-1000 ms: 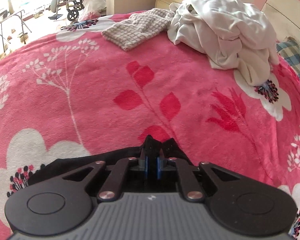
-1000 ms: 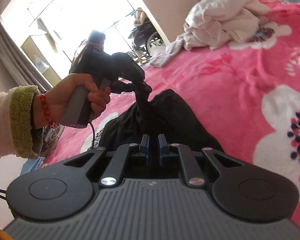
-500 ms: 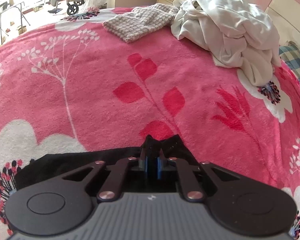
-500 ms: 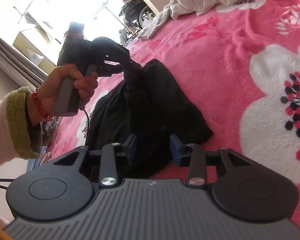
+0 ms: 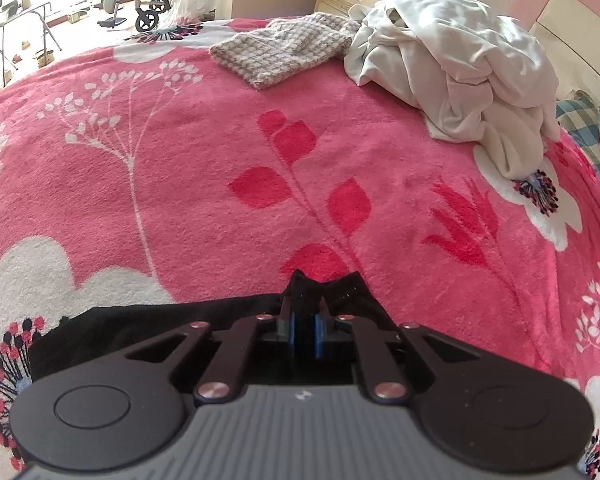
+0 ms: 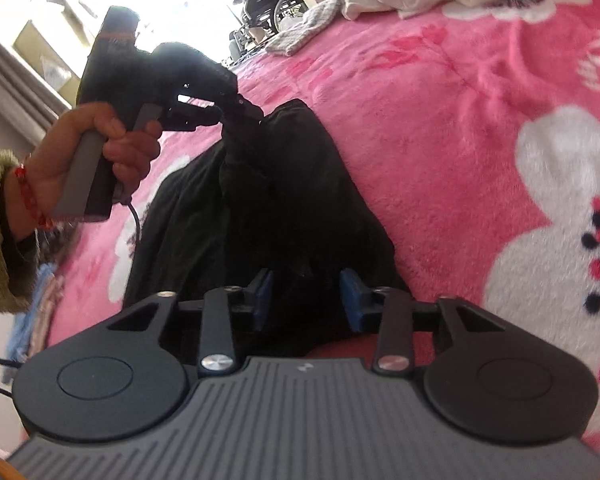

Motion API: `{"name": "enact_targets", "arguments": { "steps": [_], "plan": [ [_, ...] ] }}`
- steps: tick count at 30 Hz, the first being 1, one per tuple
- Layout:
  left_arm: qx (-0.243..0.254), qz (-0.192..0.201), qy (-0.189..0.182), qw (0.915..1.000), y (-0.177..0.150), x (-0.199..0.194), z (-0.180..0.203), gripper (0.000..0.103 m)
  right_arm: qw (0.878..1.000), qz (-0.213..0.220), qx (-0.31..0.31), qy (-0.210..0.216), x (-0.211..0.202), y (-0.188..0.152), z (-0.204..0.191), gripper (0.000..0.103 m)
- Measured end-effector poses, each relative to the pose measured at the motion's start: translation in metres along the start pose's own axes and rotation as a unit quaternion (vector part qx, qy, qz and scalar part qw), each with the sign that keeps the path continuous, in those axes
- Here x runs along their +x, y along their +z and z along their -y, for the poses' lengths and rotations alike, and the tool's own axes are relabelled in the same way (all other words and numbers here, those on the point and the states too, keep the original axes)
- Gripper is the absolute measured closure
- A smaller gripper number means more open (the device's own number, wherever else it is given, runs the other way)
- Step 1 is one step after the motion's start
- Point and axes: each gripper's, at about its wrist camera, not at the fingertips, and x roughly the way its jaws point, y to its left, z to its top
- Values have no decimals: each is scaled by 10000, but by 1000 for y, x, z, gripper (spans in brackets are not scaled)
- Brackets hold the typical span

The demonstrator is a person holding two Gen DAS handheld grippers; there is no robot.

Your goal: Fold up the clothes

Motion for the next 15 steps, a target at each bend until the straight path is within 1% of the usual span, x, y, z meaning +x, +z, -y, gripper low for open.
{"name": "enact_targets", "arguments": {
  "steps": [1,3,4,8,15],
  "plan": [
    [-12,1,6,10000,0,0,0,93,10000,-8,-68,-15,0,0,-2,88],
    [0,4,41,10000,0,-1,1,93,9997,2,-228,-71,-2,-1,-6,94],
    [13,11,61,10000,0,-1,2,93,9994,22,-334,-114,-4,-2,-9,95],
    [43,117,56,9999,2,-10,4,93,9977,174,-635,-181,-15,-1,-20,96],
    [227,233,91,9994,6,-20,16,93,9974,322,-624,-181,-32,1,-24,97]
  ]
}}
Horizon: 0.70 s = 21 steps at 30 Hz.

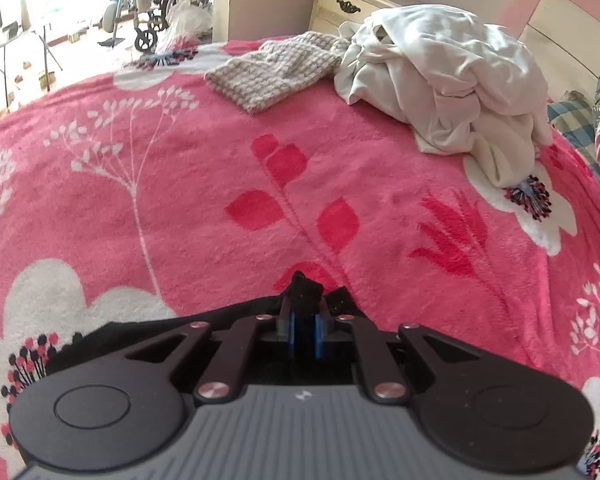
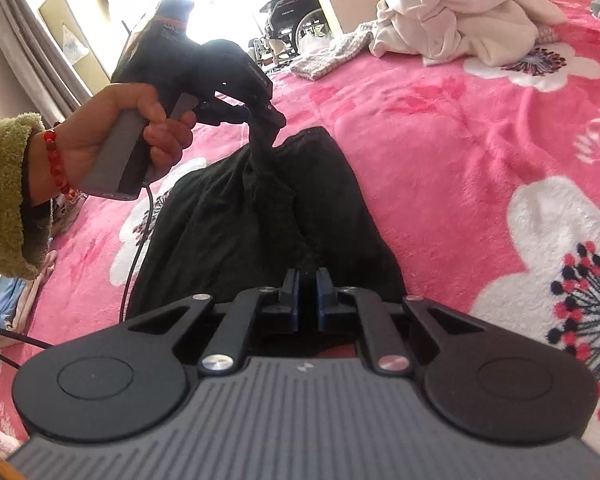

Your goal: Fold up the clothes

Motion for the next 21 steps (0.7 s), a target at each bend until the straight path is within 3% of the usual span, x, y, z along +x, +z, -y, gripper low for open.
{"name": "enact_targets", "arguments": {
  "steps": [14,16,17,19,21],
  "plan": [
    [211,-64,-148,9996,-2,15,26,93,9997,-16,224,-104,-14,-2,7,97],
    [218,-95,-315,9992,-2,19,26,92,9996,-42,252,-121,-13,-4,8,97],
    [220,-111,-411,9989,-3,21,27,89,9995,-55,264,-134,-12,-5,9,97],
    [183,-116,-672,9975,-3,24,26,59,9993,-105,315,-164,-9,-6,13,97],
    [41,34,-878,9961,-2,22,22,49,9989,-162,387,-196,-6,-9,17,97]
  ]
}}
